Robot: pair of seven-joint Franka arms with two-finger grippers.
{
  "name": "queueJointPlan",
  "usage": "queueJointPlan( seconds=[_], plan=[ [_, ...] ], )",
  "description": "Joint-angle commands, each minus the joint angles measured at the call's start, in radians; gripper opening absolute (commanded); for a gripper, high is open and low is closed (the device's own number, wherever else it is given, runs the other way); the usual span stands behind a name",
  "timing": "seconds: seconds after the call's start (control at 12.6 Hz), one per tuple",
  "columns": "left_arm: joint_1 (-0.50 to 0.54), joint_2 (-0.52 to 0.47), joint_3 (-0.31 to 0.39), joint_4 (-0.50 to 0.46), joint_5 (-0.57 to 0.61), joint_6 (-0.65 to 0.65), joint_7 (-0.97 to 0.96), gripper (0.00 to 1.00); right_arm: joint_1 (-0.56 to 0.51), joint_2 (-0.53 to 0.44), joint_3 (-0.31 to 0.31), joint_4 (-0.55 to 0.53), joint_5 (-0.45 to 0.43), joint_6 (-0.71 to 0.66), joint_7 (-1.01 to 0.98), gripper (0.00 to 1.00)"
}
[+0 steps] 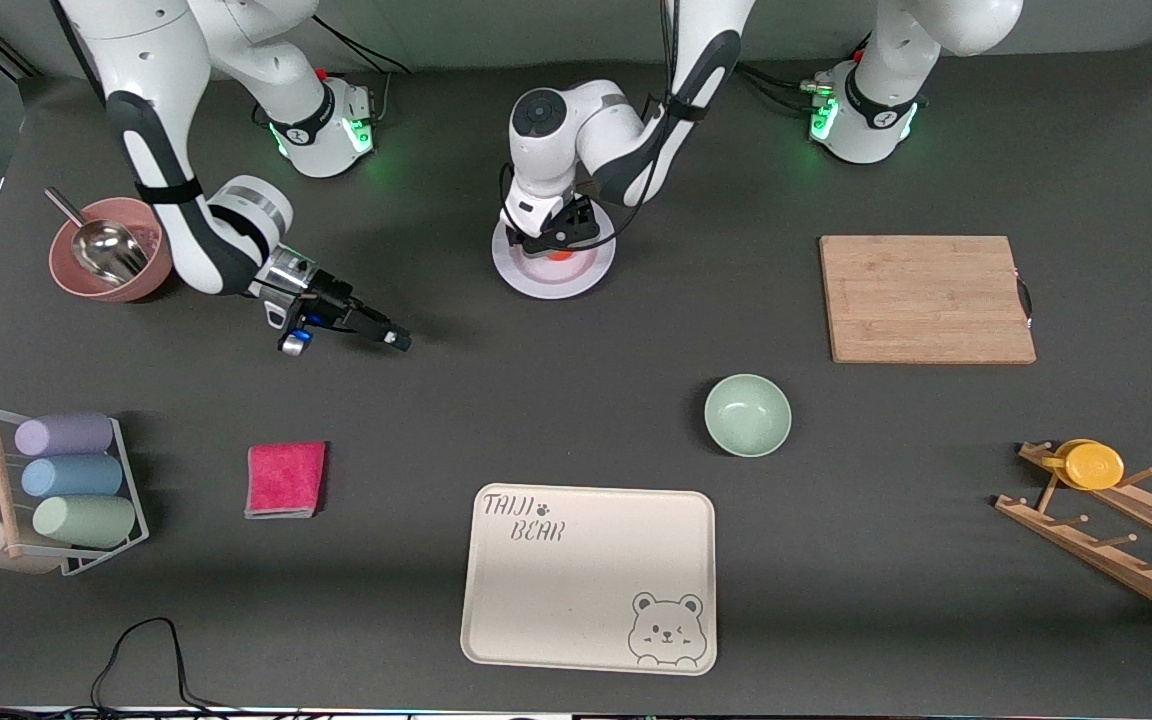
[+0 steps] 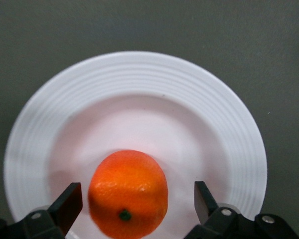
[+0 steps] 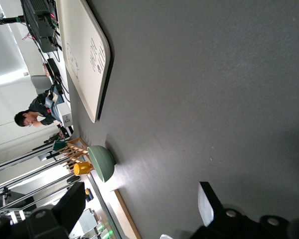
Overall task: Place orange and plate with both arms
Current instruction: 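Open the left gripper to drop the orange, then raise it away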
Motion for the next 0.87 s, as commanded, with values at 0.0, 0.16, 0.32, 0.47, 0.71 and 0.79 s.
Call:
queueJointPlan(
  seconds=[0.0, 0.16, 0.32, 0.47, 0.71, 0.79],
  plan=[
    [0.064, -0.179, 0.008, -0.026, 0.022, -0.151, 0.048, 1.0, 0.071, -0.056, -0.007, -0.036, 0.093, 0.083, -0.041, 1.0],
    [0.149, -0.284, 0.008, -0.114, 0.022, -0.171, 0.172, 1.0, 0.157, -0.098, -0.009, -0.057, 0.144, 0.161, -0.055, 1.0],
    [0.227, -0.379, 0.013, -0.214, 0.025, -0.167, 0.238, 1.0, 0.218, -0.116, -0.009, -0.068, 0.146, 0.166, -0.067, 1.0],
    [0.372, -0.501, 0.02, -0.306, 0.082, -0.203, 0.359, 1.0, 0.243, -0.109, -0.007, -0.083, 0.147, 0.102, -0.117, 1.0],
    [0.601, -0.681, 0.02, -0.427, 0.082, -0.306, 0.679, 1.0, 0.254, -0.1, -0.009, -0.141, 0.147, -0.106, -0.185, 1.0],
    [0.685, -0.735, 0.022, -0.441, 0.082, -0.378, 0.8, 1.0, 0.254, -0.084, -0.009, -0.16, 0.147, -0.169, -0.257, 1.0]
  ],
)
